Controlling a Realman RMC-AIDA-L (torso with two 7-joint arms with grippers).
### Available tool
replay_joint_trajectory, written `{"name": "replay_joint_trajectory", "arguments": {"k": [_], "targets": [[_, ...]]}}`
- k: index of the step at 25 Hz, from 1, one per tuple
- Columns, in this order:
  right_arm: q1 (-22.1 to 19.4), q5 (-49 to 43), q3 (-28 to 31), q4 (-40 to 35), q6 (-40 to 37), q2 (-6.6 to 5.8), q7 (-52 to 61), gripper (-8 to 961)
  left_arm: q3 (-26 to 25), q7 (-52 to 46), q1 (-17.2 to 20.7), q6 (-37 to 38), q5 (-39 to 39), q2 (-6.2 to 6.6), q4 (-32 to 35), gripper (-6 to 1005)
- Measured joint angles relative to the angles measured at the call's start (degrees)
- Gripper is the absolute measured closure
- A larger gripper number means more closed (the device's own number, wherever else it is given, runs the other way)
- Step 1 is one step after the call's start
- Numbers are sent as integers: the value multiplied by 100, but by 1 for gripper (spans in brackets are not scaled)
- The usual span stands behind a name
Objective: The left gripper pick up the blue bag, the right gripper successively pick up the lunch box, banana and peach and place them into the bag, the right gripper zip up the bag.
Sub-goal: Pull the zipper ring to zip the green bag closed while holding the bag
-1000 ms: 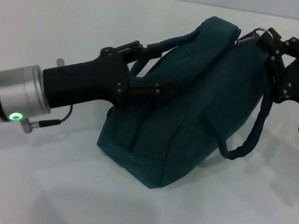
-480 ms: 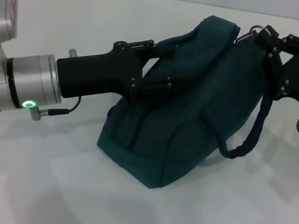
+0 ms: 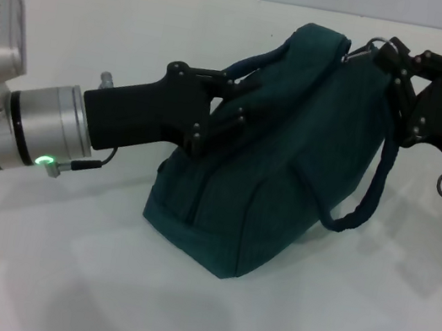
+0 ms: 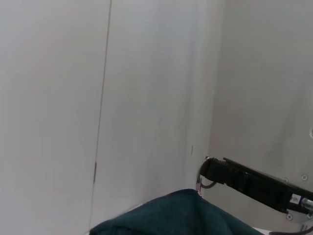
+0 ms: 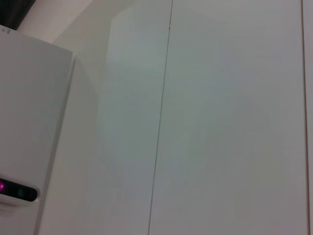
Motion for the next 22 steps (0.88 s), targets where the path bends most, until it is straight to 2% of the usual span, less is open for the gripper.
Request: {"name": "replay_joint_trajectory", "arguments": {"k": [8, 13, 18, 22], "targets": [[-1, 1, 0, 0, -1, 0, 0, 935, 2, 573, 4, 156, -33, -20, -117, 877], [-1, 3, -92, -43, -67, -1, 164, 935, -32, 941, 38, 509, -38, -8, -143, 884], [-43, 4, -543, -374, -83, 0, 408, 935, -93, 1188, 99, 743, -38, 27, -132, 885], [-90, 112, -556, -413, -80, 0, 466, 935, -305, 1210, 205, 803, -10, 63, -78, 885]]}}
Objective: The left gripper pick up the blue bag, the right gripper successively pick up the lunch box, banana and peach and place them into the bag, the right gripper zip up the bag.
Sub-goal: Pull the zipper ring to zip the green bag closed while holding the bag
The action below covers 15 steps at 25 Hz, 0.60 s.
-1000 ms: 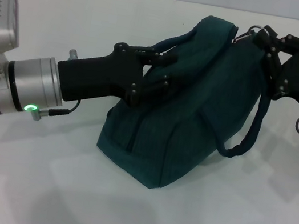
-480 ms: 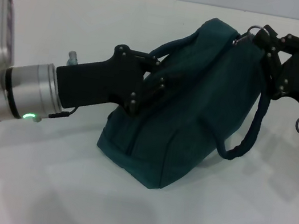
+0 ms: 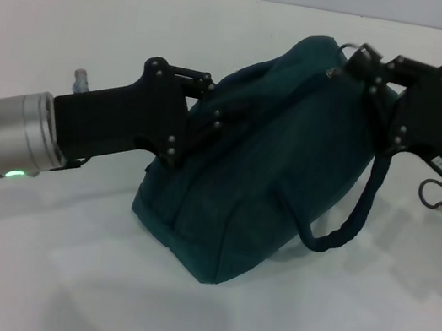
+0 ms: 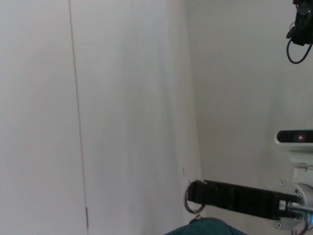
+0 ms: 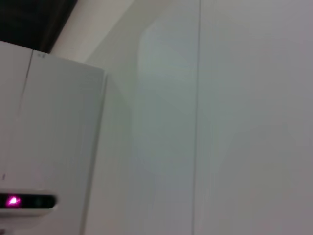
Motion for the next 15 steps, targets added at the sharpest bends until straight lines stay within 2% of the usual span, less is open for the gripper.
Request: {"name": "replay_joint_trajectory", "arguments": {"k": [15], "targets": [[-189, 786, 24, 338, 458, -8, 45, 936, -82, 6, 54, -45, 36, 128, -14, 887]]}}
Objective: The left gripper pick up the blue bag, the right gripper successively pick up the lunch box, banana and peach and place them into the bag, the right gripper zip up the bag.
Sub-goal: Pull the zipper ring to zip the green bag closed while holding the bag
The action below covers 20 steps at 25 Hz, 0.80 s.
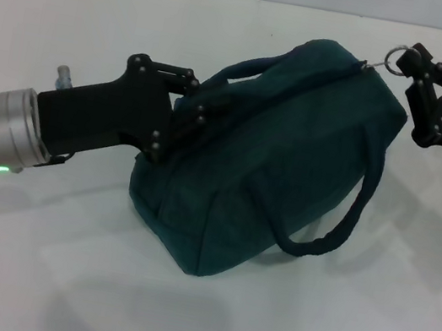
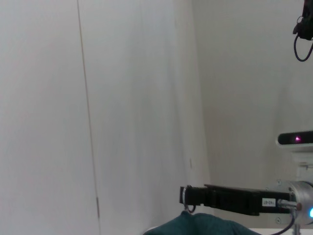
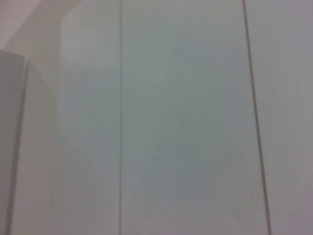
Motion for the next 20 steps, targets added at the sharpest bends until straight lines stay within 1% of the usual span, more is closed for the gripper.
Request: {"name": "replay_joint_trajectory", "arguments": {"k": [4, 12, 20], "targets": [[-32, 98, 3, 80, 168, 0, 59, 937, -167, -5, 20, -1, 12, 9, -12, 888], [-122, 192, -1, 92, 346, -30, 278, 936, -178, 2, 85, 4, 2, 23, 9, 889], [-162, 142, -107, 92, 189, -49, 416, 868, -177, 6, 85, 3, 1, 25, 26, 891]]}}
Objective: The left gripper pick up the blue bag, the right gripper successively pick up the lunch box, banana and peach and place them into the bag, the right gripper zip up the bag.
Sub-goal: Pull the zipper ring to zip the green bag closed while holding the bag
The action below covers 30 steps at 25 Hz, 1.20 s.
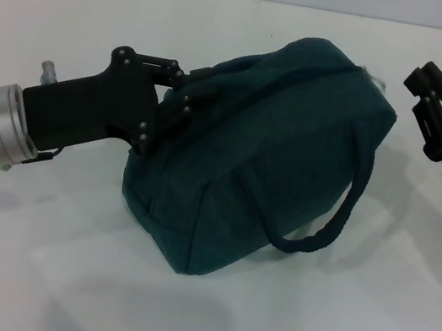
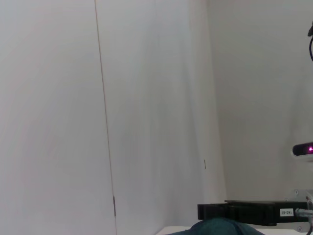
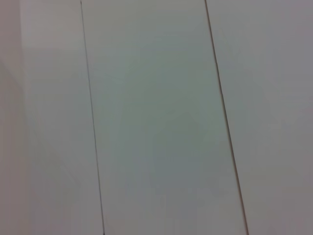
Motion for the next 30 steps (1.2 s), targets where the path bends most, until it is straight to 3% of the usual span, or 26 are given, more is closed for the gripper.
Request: {"name": "replay_joint_trajectory", "arguments": {"k": [5, 9, 11, 17, 30], "targets": [[-92, 43, 64, -10, -99, -1, 45, 823, 0, 62, -15, -2, 5, -1, 3, 891], [-185, 48, 275, -1, -12, -26, 13, 718, 0, 69, -19, 3, 5, -3, 3, 892], [-160, 9, 317, 2, 517, -47, -46, 665, 0, 70, -24, 11, 5, -16, 3, 892], [37, -329, 274, -63, 1143, 4, -240, 468, 0, 90, -51, 22, 5, -51, 3, 892], [418, -672, -88, -240, 1235, 29, -236, 468, 0, 174, -62, 32, -22, -103, -2, 891]]}}
